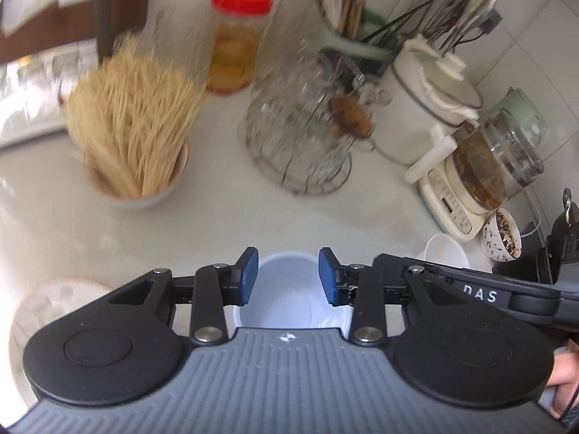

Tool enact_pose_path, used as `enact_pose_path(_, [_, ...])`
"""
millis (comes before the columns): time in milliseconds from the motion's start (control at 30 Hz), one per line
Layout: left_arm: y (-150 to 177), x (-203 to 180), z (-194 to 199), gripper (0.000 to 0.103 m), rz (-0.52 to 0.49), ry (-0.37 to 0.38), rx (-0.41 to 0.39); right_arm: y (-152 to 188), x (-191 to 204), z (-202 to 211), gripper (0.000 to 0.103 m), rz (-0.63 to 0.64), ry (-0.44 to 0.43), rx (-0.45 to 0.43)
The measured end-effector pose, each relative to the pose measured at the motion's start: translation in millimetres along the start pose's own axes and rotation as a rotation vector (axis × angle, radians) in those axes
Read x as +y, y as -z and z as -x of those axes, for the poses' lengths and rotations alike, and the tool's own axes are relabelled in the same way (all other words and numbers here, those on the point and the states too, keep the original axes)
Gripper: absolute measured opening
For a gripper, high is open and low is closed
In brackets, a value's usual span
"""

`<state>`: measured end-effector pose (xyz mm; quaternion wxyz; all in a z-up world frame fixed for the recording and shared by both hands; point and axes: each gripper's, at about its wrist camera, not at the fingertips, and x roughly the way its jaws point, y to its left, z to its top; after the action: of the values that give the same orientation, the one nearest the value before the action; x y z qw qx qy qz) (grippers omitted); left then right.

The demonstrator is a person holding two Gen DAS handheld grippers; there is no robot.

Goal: Organize plates and bowls
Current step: 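Move both grippers to the small white ceramic bowl by the kettle base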

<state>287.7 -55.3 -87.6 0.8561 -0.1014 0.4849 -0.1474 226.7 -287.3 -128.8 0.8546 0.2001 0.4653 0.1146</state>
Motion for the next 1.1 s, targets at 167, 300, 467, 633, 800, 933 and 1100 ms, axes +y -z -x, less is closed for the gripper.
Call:
enact_pose_path(167, [-12,-17,14,0.042,-0.049,0.030,-0.055,-5,2,26,0.047,0.011,0.030,-0.099])
enact_pose_path(300, [-21,-32,21,0.042,-0.085,0.064,-0.075,-8,1,45,0.047,0.022,0.052,-0.180])
enact_pose_path(467, [-25,-46,24,0.043,-0.138,0.083,-0.101,-8,-4,65,0.047,0.010,0.083,-0.249])
enact_pose_path(633, [-27,-59,27,0.043,-0.167,0.110,-0.110,-6,-9,80,0.047,-0.003,0.099,-0.287])
enact_pose_path(800, [-25,-71,26,0.043,-0.194,0.143,-0.104,1,-12,91,0.047,-0.010,0.124,-0.318])
enact_pose_path(933, [-23,-82,21,0.043,-0.218,0.171,-0.090,7,-19,100,0.047,-0.031,0.161,-0.342])
enact_pose_path(1100, [-20,-101,14,0.043,-0.259,0.203,-0.067,13,-34,111,0.047,-0.073,0.198,-0.362])
